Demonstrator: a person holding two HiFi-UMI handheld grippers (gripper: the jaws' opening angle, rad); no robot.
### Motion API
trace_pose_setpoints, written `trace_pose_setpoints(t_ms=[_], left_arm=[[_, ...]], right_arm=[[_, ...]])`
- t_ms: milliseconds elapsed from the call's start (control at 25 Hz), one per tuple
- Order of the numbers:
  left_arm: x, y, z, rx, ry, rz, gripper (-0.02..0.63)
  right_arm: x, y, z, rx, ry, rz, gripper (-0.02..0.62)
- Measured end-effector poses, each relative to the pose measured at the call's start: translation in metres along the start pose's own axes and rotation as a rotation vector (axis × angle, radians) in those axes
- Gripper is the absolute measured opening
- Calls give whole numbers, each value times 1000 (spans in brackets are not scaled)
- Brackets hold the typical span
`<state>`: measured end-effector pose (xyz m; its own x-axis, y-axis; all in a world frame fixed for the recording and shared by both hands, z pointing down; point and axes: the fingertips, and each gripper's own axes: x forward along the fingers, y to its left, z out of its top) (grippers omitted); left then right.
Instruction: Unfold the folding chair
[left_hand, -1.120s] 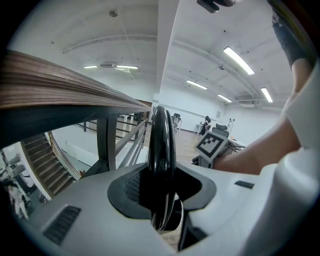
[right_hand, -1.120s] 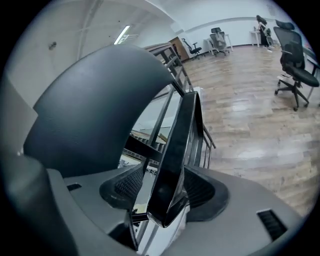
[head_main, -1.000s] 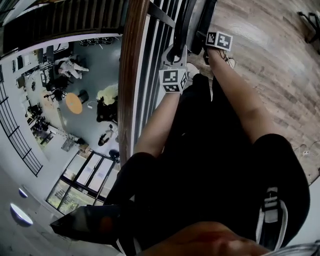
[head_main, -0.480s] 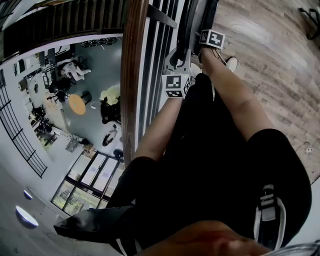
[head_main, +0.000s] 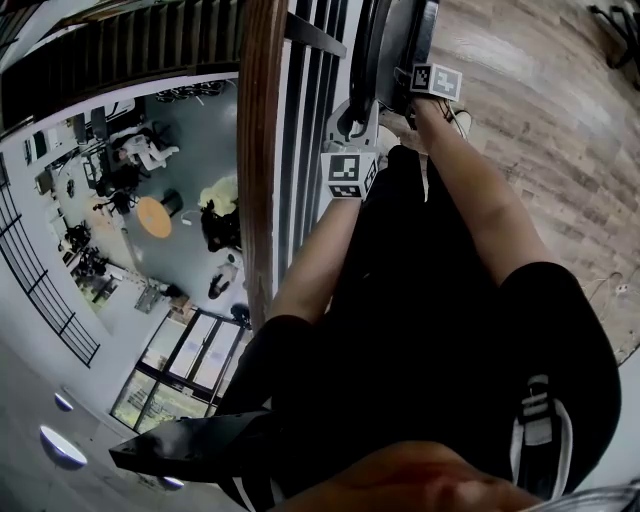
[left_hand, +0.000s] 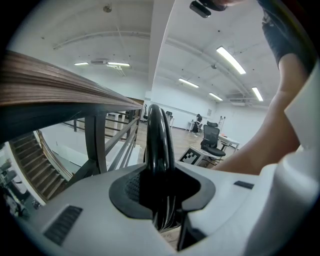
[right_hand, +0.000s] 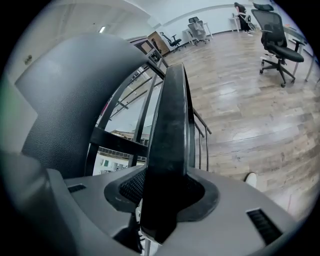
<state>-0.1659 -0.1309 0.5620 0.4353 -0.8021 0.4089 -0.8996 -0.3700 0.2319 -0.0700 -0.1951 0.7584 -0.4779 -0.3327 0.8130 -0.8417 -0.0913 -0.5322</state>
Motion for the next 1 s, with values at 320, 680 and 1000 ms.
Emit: trace_pose_setpoints(t_ms=[320, 680, 1000], left_arm=[[5, -11, -5, -16, 8, -10, 97], [11, -20, -17, -52, 28, -15, 98], [16, -20, -28, -94, 29, -33, 97]], right_arm=[[-23, -46, -2, 53, 23, 88, 169], [-45, -115, -12, 128, 61, 268, 169], [-55, -171, -19, 151, 64, 426, 169]])
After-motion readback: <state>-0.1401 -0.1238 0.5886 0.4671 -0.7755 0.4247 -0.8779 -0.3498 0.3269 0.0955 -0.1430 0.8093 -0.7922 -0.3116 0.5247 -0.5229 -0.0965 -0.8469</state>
